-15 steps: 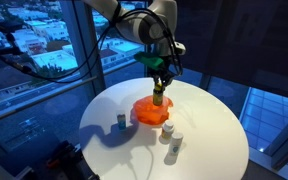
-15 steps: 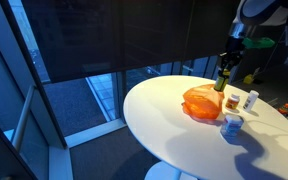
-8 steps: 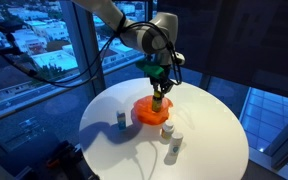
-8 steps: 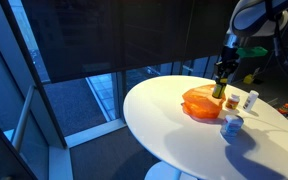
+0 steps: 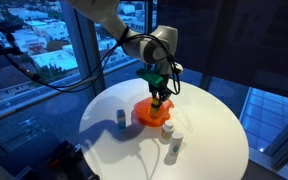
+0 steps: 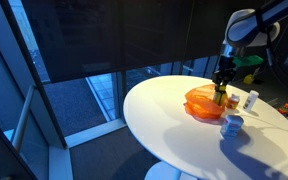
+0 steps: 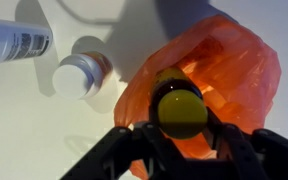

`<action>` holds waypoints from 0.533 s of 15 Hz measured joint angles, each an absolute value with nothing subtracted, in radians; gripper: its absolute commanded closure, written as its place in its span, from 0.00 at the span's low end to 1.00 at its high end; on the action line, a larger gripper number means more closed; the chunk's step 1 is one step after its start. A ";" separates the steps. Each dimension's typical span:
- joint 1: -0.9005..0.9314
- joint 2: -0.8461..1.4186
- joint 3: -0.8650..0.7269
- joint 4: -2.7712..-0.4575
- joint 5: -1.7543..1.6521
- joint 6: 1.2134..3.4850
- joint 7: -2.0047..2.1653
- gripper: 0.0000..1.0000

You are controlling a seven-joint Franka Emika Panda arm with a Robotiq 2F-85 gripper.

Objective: Pick up the yellow and brown bottle and put it in the plastic bag

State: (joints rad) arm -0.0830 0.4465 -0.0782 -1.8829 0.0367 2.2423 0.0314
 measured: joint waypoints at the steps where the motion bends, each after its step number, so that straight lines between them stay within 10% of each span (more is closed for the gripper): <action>1: -0.083 0.454 -0.078 -1.883 0.037 2.250 0.031 0.80; 8: -0.083 0.497 -0.084 -1.888 0.037 2.362 0.033 0.80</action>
